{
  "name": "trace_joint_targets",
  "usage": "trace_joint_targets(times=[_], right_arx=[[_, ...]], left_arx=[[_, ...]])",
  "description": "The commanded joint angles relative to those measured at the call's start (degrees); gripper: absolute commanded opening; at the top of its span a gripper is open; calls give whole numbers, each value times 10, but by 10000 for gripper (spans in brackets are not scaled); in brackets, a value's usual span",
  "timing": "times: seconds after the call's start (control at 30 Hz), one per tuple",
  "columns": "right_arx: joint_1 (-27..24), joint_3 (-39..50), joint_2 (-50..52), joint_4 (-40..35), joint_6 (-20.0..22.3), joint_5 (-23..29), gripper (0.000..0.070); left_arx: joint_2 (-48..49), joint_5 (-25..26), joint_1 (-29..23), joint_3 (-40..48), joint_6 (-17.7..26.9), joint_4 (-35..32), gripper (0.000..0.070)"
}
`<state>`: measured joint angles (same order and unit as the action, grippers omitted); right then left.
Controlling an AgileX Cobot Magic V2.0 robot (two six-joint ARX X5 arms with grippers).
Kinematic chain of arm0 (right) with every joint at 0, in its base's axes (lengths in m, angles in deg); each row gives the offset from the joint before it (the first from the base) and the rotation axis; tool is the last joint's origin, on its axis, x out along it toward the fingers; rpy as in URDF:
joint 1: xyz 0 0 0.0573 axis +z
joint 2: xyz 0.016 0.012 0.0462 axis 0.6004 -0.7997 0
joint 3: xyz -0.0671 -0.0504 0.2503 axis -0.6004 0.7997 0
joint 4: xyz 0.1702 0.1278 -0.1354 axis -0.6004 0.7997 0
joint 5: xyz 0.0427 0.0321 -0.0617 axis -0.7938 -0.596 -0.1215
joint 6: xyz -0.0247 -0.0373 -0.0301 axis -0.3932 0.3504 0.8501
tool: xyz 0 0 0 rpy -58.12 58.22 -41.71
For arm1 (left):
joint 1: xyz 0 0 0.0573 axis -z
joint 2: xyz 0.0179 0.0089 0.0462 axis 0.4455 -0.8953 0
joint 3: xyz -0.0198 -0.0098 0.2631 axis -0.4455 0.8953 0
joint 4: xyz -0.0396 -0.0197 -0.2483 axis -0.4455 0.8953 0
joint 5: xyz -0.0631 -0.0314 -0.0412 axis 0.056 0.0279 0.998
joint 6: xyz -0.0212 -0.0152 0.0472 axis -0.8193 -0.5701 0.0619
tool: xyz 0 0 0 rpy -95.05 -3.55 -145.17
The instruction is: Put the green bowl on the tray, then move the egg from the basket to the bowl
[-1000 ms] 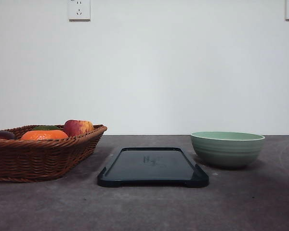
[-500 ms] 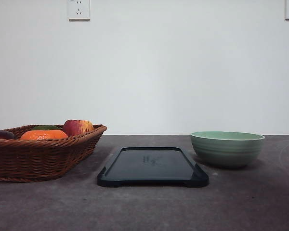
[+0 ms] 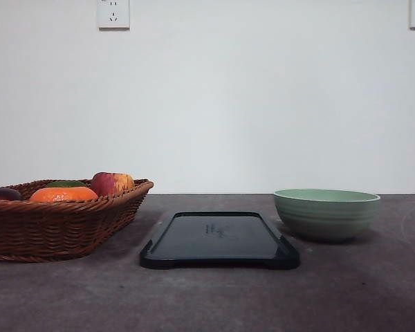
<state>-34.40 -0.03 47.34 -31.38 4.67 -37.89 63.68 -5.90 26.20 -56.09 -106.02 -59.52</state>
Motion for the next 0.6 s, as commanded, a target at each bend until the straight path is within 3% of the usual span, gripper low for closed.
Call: trace_joint_targets(times=[0.0, 0.37, 0.57], right_arx=[[0, -25, -34, 15, 26, -11, 6], [0, -113, -241, 91, 38, -105, 6], [0, -139, -321, 126, 39, -127, 6]], left_arx=[[-35, 25, -1, -34, 24, 22, 0], [-252, 124, 0, -180, 66, 140, 0], [-344, 163, 6, -239, 94, 202, 0]])
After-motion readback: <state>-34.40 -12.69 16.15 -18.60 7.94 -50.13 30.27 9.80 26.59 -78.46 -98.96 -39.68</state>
